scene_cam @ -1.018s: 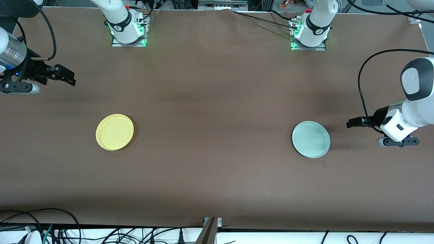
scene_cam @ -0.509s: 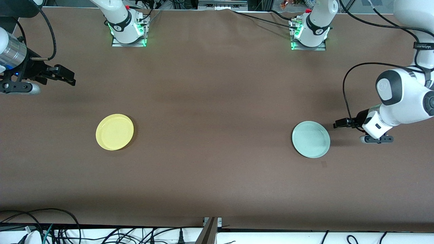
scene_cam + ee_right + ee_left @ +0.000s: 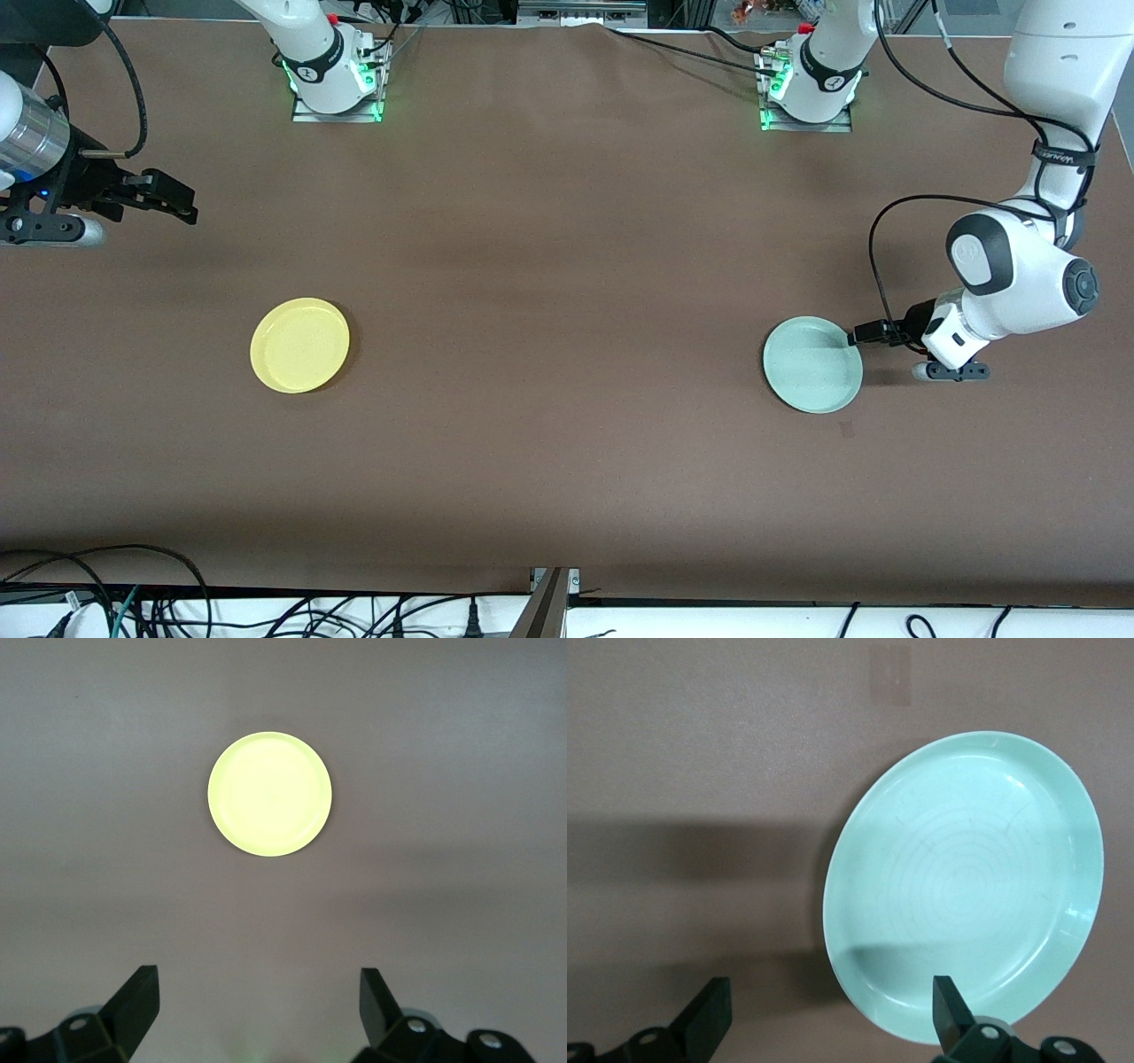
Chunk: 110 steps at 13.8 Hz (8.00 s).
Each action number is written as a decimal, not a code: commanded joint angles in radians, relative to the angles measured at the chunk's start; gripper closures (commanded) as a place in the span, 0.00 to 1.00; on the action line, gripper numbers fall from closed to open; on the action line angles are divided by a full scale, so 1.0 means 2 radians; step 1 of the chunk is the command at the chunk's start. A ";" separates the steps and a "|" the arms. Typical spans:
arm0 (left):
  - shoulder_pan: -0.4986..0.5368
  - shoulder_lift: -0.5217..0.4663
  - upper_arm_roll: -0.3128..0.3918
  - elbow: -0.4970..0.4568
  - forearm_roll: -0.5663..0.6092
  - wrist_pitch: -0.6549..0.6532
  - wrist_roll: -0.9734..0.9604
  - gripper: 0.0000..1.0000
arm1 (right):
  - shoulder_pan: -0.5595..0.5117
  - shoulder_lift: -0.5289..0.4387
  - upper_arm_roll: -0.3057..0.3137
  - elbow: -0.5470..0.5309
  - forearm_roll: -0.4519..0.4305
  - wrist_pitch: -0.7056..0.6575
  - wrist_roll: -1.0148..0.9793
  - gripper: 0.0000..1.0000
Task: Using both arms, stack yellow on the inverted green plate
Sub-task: 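Move the left gripper to the rim of the green plate, then close the left gripper on the green plate rim, then lift the green plate and flip it over with the left gripper, then lower the inverted green plate onto the table with the left gripper, then release the green plate and retract the left gripper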
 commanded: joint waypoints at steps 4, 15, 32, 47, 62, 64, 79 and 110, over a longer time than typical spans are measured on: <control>-0.007 0.021 -0.001 0.001 -0.034 0.035 0.036 0.13 | 0.001 0.005 -0.002 0.011 0.004 -0.009 0.002 0.00; -0.014 0.018 -0.001 0.005 -0.029 0.034 0.036 0.82 | 0.001 0.005 -0.002 0.011 0.004 -0.009 0.002 0.00; -0.149 -0.020 -0.010 0.174 0.331 0.016 -0.071 1.00 | 0.001 0.005 -0.002 0.011 0.002 -0.008 0.002 0.00; -0.337 0.073 -0.009 0.281 0.789 0.019 -0.265 1.00 | 0.001 0.005 -0.002 0.011 0.005 -0.011 0.002 0.00; -0.471 0.142 -0.007 0.287 0.928 -0.188 -0.482 1.00 | 0.002 0.005 -0.001 0.011 0.005 -0.013 0.002 0.00; -0.485 0.149 -0.008 0.286 0.938 -0.218 -0.503 1.00 | 0.002 0.005 -0.001 0.011 0.006 -0.013 0.002 0.00; -0.539 0.186 -0.043 0.297 0.863 -0.317 -0.566 0.00 | 0.002 0.004 -0.002 0.011 0.006 -0.015 0.002 0.00; -0.053 -0.127 -0.056 0.274 0.203 -0.347 -0.366 0.00 | -0.013 0.141 -0.022 0.010 -0.014 0.082 -0.012 0.00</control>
